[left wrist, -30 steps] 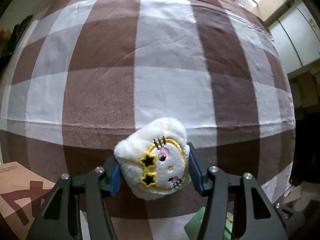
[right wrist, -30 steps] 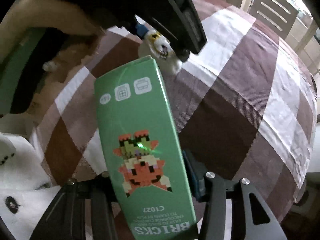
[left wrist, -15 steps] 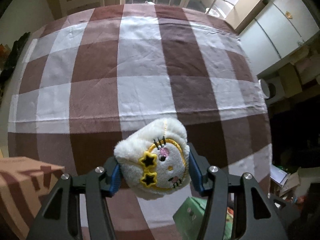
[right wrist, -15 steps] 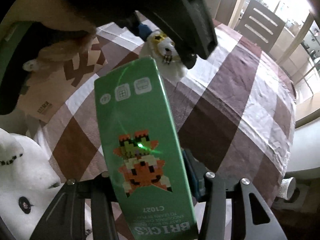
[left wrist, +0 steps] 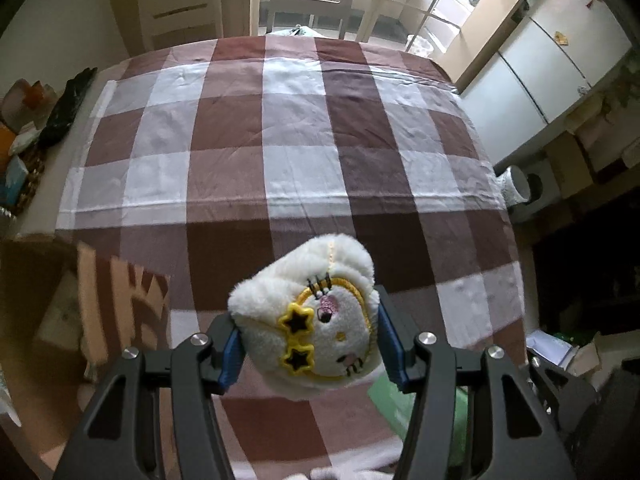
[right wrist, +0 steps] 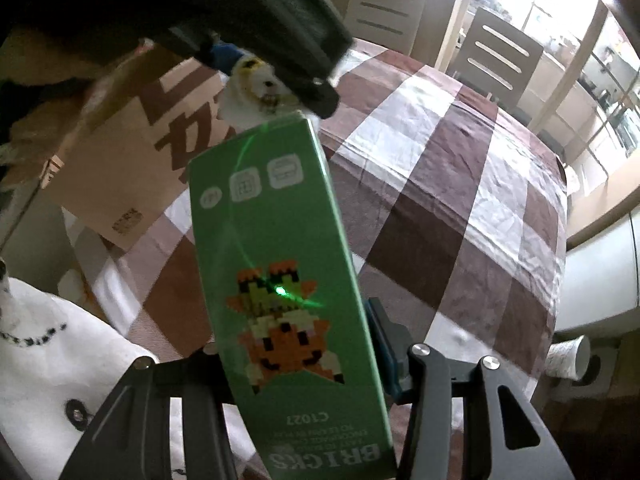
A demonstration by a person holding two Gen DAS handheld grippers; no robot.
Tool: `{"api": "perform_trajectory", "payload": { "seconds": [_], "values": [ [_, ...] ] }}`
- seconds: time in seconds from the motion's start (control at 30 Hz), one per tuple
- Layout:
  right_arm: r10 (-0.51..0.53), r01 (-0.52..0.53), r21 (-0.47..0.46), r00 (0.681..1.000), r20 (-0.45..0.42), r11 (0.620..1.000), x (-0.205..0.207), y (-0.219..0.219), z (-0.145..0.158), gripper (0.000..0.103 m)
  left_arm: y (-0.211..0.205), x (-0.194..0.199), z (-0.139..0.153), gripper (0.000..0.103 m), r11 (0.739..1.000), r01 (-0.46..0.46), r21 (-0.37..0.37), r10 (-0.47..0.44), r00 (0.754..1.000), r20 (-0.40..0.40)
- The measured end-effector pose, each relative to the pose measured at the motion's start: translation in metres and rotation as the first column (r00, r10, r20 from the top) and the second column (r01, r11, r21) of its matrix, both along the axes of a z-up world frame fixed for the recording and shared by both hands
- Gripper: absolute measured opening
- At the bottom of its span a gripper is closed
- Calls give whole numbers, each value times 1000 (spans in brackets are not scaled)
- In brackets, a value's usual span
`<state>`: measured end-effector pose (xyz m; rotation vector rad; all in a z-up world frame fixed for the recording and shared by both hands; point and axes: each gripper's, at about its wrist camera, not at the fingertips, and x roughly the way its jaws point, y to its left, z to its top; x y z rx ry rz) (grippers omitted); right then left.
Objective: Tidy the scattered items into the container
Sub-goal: 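Lift the plush toy with the left tool while the right tool lifts the BRICKS box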
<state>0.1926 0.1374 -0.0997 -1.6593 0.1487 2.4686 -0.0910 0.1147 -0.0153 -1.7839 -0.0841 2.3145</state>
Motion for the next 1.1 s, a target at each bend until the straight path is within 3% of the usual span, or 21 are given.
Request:
{"api": "perform_trajectory", "payload": {
  "seconds": [0.2,0.53,0.83,1.1],
  "values": [
    [-21,21,-12,1000,-15,1000,8,-14,17,50,-8,39,25,57,1000,17,22,-17,1000,-11],
    [30,-30,8,999,-39,1000,-2,-33,40,50,-37,86,53,57,998,-23,53,24,1000,-13],
    [128,-127,10,990,-63,992,-30,-53,58,50,-83,112,72,57,990,-126,58,128,991,-38],
    [250,-247,36,964,-90,968,-71,-84,74,50,-136,128,78,57,967,-245,63,249,967,-47]
  ]
}}
